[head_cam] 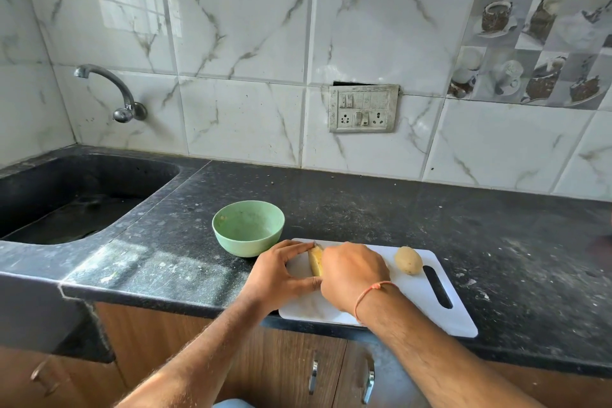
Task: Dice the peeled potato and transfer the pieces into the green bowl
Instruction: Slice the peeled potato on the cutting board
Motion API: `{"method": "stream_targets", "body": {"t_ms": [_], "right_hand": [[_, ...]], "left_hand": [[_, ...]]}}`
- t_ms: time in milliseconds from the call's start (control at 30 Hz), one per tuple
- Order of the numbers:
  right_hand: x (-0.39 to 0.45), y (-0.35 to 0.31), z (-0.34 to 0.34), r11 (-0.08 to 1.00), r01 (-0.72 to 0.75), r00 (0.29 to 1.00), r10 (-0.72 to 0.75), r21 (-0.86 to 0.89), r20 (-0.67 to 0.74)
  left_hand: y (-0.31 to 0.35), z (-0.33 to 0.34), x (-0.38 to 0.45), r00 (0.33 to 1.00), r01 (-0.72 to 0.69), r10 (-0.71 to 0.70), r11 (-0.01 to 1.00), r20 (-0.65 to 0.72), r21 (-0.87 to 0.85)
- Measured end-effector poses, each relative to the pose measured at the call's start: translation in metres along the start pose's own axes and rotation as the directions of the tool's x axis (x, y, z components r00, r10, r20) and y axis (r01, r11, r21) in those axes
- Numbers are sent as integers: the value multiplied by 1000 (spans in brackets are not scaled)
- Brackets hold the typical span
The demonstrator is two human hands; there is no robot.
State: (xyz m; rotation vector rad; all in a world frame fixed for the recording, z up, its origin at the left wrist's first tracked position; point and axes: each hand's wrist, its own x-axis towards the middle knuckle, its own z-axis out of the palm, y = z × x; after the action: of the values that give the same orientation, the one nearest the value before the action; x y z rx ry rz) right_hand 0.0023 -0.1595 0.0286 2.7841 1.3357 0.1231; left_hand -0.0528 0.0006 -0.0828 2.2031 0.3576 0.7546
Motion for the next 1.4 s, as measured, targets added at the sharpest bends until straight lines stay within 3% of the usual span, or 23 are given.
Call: {"method": "stream_targets", "body": {"t_ms": [500, 700, 933, 1167, 1400], "right_hand": [[-10, 10, 13, 995, 10, 999, -14, 95, 31], [-52, 17, 29, 996, 60, 998, -57, 65, -36], [-42, 11, 33, 985, 35, 997, -22, 171, -78], [-60, 12, 46, 990, 3, 999, 2, 139, -32], [-45, 7, 49, 986, -24, 997, 37, 166, -74]], "left_hand": [[1, 0, -1, 1000, 12, -12, 1000, -12, 6], [-3, 0, 0, 1000, 7, -7, 1000, 1, 4], [-2, -1, -1, 1000, 27, -27, 1000, 15, -1], [-3, -1, 1, 999, 34, -34, 999, 21, -22], [-4, -2, 1, 998, 50, -50, 998, 25, -25]]}}
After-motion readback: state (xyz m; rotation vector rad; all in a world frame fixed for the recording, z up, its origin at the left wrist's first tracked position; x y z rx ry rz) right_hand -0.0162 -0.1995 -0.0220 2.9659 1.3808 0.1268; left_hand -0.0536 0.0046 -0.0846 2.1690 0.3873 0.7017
